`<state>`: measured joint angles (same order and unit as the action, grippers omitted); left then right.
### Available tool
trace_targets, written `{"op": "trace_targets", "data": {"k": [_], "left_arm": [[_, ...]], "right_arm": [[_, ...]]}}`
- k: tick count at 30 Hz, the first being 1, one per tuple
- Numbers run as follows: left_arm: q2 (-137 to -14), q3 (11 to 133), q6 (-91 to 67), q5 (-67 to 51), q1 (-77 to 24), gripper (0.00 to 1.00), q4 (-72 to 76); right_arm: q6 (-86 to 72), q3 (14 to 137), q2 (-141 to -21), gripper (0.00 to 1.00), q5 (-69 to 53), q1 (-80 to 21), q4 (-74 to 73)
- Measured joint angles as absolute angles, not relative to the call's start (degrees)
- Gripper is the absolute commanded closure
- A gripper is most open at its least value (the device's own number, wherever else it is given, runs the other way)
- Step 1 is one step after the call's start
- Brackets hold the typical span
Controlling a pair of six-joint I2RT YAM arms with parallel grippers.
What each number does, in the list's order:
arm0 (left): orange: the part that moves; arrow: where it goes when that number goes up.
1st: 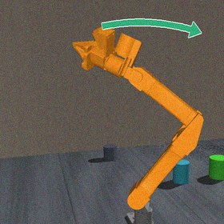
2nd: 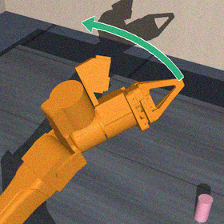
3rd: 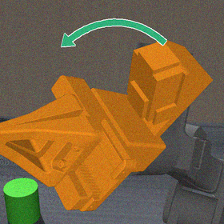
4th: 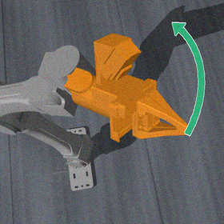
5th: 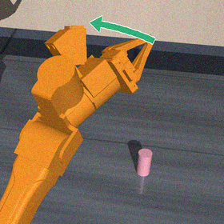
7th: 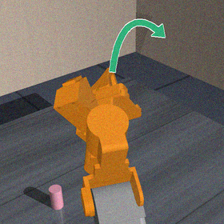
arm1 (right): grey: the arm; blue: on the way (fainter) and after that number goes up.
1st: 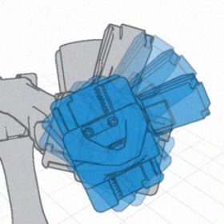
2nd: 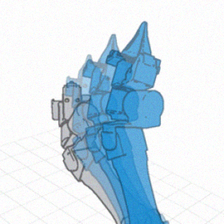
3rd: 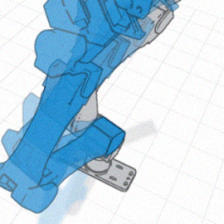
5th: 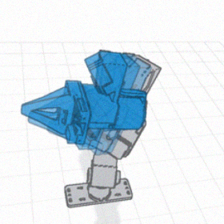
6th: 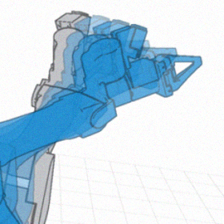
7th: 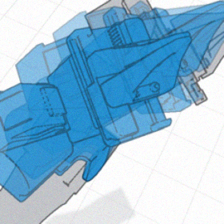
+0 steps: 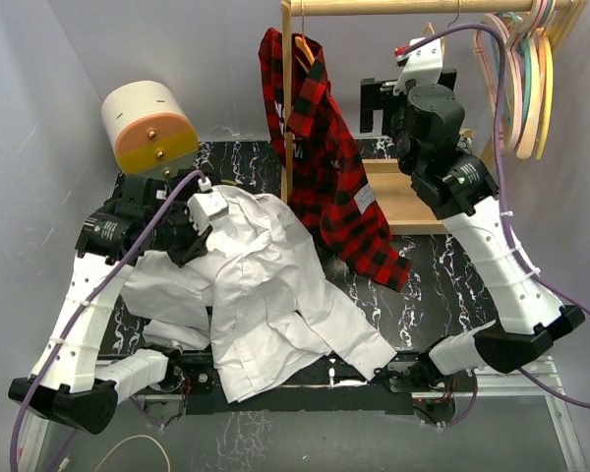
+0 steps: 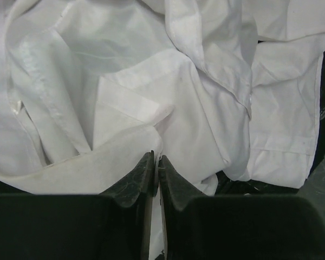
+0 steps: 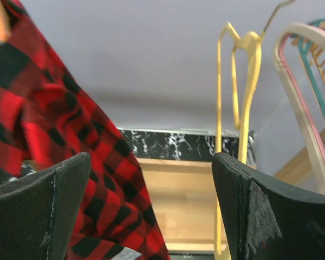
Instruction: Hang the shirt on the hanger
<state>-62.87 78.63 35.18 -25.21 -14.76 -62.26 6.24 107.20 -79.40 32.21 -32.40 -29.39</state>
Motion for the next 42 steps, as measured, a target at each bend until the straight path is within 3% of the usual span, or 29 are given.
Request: {"op": "trace_targets", "data": {"k": [6,10,12,15,16,21,31,34,38,42], "left_arm": [[-60.5,75.3,33.6,-24.9,-16.9,0.88,-65.6],[-60.1,72.8,31.2,-26.1,-17.4,0.72,-65.8],[-59.5,71.8,30.0,-26.3,-17.4,0.57,-65.9],[-58.2,71.3,28.2,-26.5,-16.9,0.11,-66.0],[-57.5,71.3,27.2,-26.6,-16.4,0.04,-66.0],[-55.4,75.2,20.6,-24.3,-12.8,0.03,-66.1],[-58.5,95.5,-3.4,-15.1,-2.0,0.03,-65.3],[-58.5,95.5,-8.9,-15.1,1.7,0.03,-64.6],[-58.8,91.6,-13.0,-15.0,5.4,0.09,-63.3],[-62.1,89.4,-14.9,-16.3,6.6,0.13,-63.0]], "right_arm": [[3.9,105.5,-80.2,0.02,32.4,-25.9,-32.6],[2.9,104.7,-79.2,0.02,31.9,-22.5,-32.6],[2.8,103.5,-78.1,0.02,30.8,-21.7,-32.5],[2.4,101.6,-76.4,0.02,27.9,-20.9,-32.4],[2.2,101.1,-76.0,0.02,26.8,-20.7,-32.5],[1.1,99.4,-75.7,0.02,24.6,-19.5,-32.4],[-0.9,96.5,-75.7,0.0,24.8,-14.4,-32.8],[-2.8,96.4,-75.7,0.13,21.9,-12.6,-32.8],[-5.0,96.4,-76.0,0.47,18.0,-10.6,-32.8],[-7.6,96.4,-76.7,0.47,14.7,-9.4,-32.8]]}}
